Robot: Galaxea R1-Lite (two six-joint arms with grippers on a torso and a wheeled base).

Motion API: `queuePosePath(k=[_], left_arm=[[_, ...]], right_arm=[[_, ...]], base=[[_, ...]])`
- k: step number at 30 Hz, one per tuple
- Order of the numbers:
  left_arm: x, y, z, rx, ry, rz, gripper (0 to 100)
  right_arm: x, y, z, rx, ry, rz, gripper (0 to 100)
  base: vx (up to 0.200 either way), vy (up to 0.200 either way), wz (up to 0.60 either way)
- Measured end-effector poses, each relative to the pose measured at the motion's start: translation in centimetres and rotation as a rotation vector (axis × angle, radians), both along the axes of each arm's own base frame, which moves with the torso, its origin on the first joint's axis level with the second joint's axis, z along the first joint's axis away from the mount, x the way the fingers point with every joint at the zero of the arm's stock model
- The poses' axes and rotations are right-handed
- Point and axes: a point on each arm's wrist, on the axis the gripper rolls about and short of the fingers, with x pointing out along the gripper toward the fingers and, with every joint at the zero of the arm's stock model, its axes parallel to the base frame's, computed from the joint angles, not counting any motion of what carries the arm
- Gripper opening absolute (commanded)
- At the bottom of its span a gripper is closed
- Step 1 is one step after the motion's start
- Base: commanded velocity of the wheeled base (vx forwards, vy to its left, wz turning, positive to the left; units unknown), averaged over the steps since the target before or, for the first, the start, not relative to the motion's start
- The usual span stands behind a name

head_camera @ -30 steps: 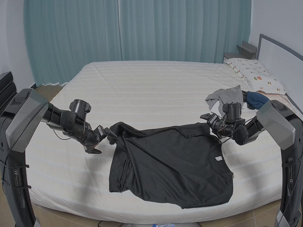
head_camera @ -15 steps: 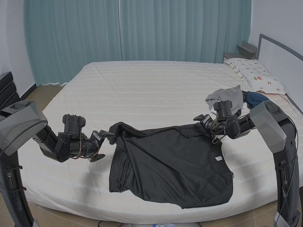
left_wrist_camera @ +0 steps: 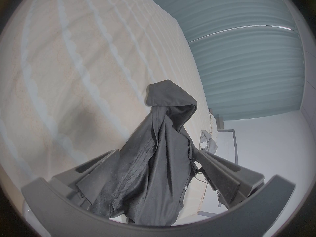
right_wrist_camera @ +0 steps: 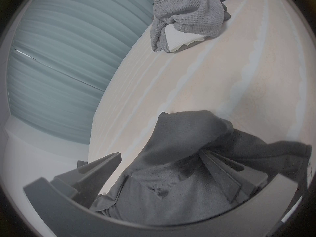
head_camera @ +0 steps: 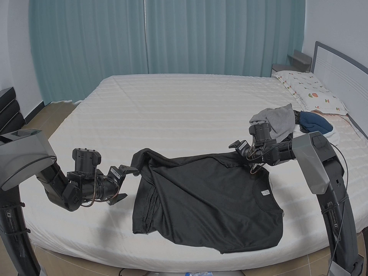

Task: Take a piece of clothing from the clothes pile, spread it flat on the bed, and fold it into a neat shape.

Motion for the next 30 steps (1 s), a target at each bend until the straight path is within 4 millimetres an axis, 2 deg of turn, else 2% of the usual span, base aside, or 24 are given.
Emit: queuePosePath(k=[8,14,19,23,27,30], left_arm=[[-0.1,-0.1,0.0,0.003,0.002,0.001,100],[-0.2,-0.1,-0.1,0.004,0.000,0.001,100],[-0.3,-0.1,0.0,0.004,-0.014,-0.001,100],[-0.3,-0.2,0.1,0.010,-0.042,0.006,100],[-0.4,-0.4,0.0,0.015,-0.050,0.006,100],[-0.4,-0.4,0.0,0.014,-0.058,0.005,100]], right_arm=[[1.0,0.1,-0.7,0.026,-0.115,-0.002,100],[2.1,-0.1,1.3,0.074,-0.369,-0.004,100],[2.6,-1.4,2.6,0.044,-0.496,-0.006,100],[2.8,-2.7,2.4,-0.018,-0.501,-0.012,100],[2.8,-3.9,1.2,-0.074,-0.410,-0.037,100],[2.7,-4.8,1.4,-0.099,-0.379,-0.052,100]], base=[[0.000,0.000,0.00],[0.000,0.000,0.00],[0.000,0.000,0.00],[0.000,0.000,0.00],[0.000,0.000,0.00],[0.000,0.000,0.00]])
